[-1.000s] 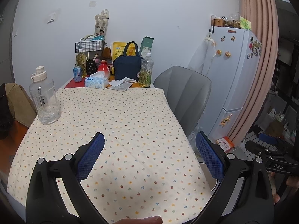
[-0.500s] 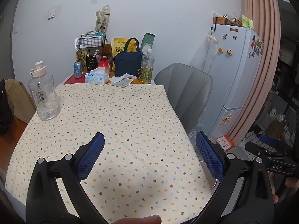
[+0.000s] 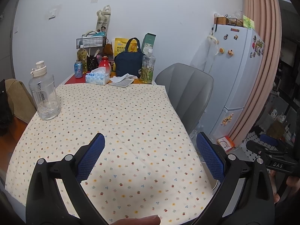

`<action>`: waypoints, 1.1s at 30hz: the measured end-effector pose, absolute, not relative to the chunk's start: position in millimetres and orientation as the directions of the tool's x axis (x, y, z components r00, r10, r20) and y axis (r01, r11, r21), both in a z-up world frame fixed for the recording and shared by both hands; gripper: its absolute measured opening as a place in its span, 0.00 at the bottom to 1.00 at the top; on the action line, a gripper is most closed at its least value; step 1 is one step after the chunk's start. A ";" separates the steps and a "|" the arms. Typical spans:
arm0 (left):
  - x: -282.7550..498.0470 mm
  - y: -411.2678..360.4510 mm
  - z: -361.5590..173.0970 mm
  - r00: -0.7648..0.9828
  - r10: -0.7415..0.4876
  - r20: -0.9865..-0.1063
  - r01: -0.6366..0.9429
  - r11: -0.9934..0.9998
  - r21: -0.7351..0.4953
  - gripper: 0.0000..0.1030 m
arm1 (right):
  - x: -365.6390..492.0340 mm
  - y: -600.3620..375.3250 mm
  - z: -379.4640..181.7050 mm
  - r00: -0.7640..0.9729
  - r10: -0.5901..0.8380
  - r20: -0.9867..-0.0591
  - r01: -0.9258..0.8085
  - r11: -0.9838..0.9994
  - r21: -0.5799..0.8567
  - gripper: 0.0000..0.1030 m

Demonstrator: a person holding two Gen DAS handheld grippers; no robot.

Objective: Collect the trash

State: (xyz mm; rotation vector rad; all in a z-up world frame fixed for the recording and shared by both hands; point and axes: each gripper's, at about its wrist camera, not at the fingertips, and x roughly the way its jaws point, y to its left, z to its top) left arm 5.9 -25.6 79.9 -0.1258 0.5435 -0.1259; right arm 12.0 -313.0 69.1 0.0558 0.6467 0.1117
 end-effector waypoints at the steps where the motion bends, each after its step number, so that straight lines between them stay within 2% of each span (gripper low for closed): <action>1: 6.1 -25.3 79.0 0.848 -0.152 -0.508 0.084 0.984 -0.154 0.94 | 12.0 -313.6 69.5 0.793 0.122 -0.597 -0.086 0.992 0.089 0.93; 33: 4.8 -25.0 81.1 0.849 -0.150 -0.507 0.086 0.985 -0.147 0.94 | 9.1 -315.5 73.6 0.798 0.109 -0.593 -0.075 0.994 0.082 0.92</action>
